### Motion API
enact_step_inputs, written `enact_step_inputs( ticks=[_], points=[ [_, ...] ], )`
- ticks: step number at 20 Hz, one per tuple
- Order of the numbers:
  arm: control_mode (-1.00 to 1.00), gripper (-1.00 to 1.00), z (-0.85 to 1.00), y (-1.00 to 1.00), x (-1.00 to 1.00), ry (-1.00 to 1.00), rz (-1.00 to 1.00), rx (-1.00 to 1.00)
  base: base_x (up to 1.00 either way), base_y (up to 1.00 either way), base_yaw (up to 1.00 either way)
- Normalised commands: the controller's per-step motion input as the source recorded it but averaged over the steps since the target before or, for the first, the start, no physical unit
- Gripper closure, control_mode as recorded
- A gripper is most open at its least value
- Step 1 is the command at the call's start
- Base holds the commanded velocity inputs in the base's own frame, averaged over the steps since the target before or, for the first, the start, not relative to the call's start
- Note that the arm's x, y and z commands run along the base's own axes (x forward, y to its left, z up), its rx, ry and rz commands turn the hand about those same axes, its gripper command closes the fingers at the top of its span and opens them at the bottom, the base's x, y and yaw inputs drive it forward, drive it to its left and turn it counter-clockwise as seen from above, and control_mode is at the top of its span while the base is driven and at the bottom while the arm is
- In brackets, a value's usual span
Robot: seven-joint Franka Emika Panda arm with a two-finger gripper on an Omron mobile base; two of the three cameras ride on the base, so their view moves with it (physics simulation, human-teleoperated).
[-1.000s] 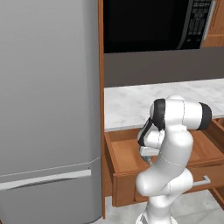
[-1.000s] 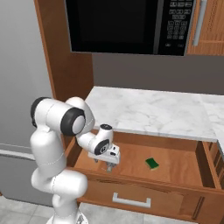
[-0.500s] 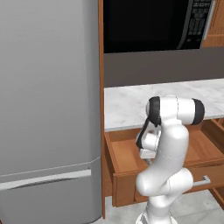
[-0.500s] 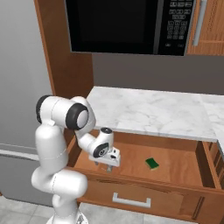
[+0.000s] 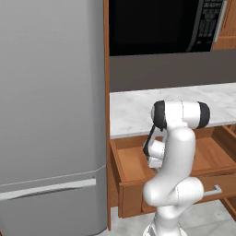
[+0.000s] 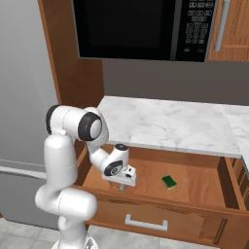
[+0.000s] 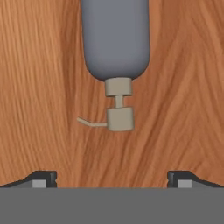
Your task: Restock the sink supplies by placing the sponge and soap dispenser on the counter and next to the sink. Make sure the soap dispenser is upright.
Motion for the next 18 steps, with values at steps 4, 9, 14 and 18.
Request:
enact_step_inputs(
  ticks=[4,9,14,18],
  points=[
    [-1.0,-1.0,-0.11,0.0,0.39,0.0,-0.01,0.0,0.0,0.0,0.0],
    [-1.0,-1.0,-0.24,0.0,0.13,0.0,0.0,0.0,0.0,0.0,0.0],
    [-1.0,-1.0,-0.31,0.0,0.05,0.0,0.0,0.0,0.0,0.0,0.0],
    [-1.0,-1.0,-0.24,0.0,0.19,0.0,0.0,0.0,0.0,0.0,0.0]
  ],
)
